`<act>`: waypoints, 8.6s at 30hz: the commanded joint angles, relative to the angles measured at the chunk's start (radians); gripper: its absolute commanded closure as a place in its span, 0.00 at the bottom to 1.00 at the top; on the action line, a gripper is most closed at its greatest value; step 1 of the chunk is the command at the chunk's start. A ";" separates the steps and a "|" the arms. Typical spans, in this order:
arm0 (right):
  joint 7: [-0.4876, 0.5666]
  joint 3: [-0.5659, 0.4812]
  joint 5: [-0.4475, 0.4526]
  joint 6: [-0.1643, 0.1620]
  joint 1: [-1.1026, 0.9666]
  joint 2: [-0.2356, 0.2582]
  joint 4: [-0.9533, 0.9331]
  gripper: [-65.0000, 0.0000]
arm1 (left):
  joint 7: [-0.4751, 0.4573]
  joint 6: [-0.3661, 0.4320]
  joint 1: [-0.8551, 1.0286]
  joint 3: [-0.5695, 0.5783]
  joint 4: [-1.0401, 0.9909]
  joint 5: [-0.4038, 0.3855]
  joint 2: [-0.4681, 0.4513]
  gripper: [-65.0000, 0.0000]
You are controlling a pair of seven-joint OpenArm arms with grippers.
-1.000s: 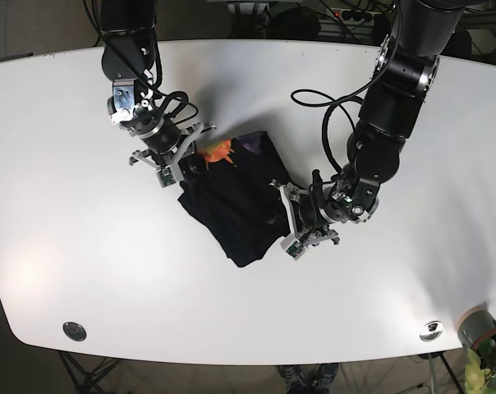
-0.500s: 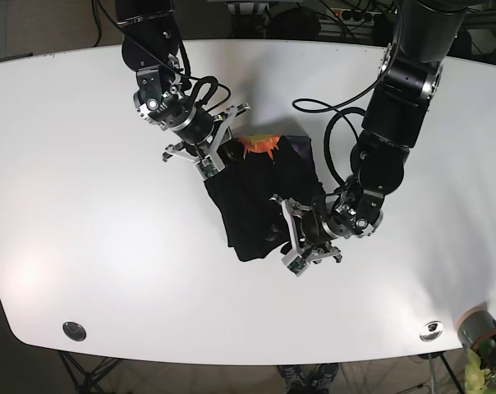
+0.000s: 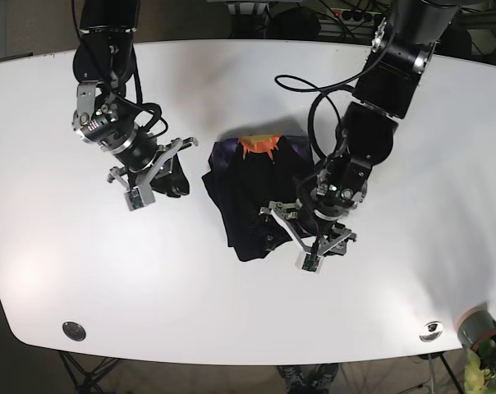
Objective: Fold the T-shirt properly
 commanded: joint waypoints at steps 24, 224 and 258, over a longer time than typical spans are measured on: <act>0.021 0.023 0.065 0.016 0.019 0.043 -0.037 0.88 | -0.467 0.222 0.270 -0.011 -0.310 0.508 0.284 0.22; -0.019 -0.298 -0.402 0.011 0.465 -0.142 -0.005 0.97 | -0.009 -0.713 0.562 -0.839 0.470 0.216 0.034 0.22; -0.131 -0.264 -0.388 0.120 1.386 0.007 -0.211 0.97 | -0.012 -0.705 0.560 -0.644 0.646 0.223 0.062 0.22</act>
